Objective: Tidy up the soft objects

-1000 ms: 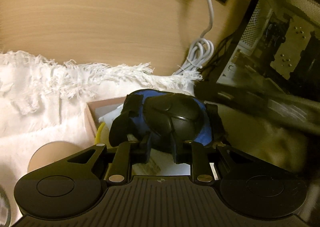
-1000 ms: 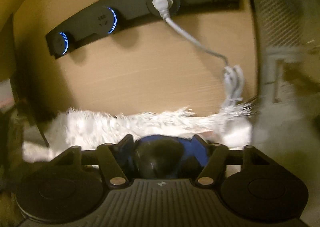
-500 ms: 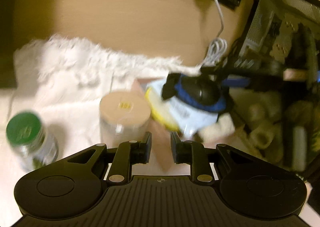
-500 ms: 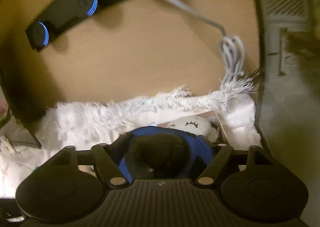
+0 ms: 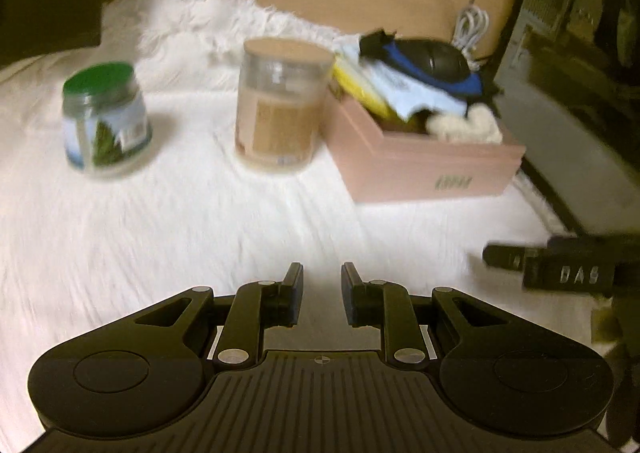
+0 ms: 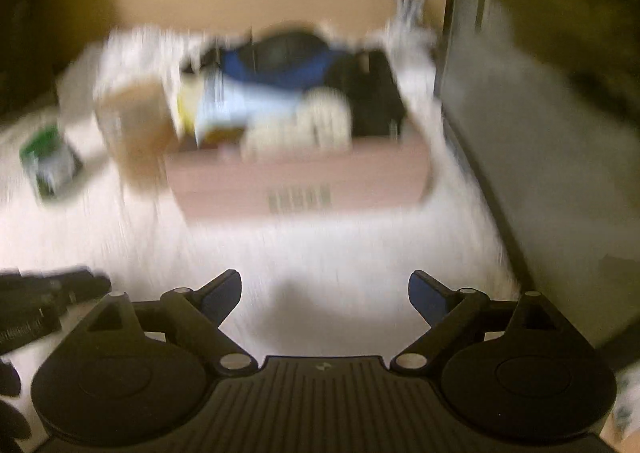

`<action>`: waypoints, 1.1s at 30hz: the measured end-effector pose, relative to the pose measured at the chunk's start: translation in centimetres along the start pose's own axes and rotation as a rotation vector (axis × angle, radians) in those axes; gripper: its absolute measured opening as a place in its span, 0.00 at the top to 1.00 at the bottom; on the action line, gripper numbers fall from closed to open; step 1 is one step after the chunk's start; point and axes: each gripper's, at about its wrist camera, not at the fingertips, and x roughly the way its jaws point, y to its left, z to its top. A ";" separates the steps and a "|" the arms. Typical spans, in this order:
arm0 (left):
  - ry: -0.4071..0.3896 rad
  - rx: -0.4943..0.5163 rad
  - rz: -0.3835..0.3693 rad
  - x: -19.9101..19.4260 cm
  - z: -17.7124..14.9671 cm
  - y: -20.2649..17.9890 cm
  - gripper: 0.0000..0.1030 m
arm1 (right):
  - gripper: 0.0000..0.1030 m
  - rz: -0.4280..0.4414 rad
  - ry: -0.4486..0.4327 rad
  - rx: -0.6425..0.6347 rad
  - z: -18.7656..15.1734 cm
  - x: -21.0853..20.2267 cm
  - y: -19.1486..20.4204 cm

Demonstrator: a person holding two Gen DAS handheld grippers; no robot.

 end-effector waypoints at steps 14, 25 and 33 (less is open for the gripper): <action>-0.055 -0.024 0.188 -1.7 -6.8 -8.8 0.68 | 0.00 0.114 0.008 -0.174 -3.5 0.4 -2.0; -0.102 -0.098 0.283 -1.1 -7.5 -10.8 0.68 | 0.00 0.190 -0.073 -0.235 -4.4 0.5 -3.8; -0.088 -0.091 0.292 -1.1 -7.5 -11.0 0.69 | 0.00 0.196 -0.079 -0.233 -4.4 0.6 -3.8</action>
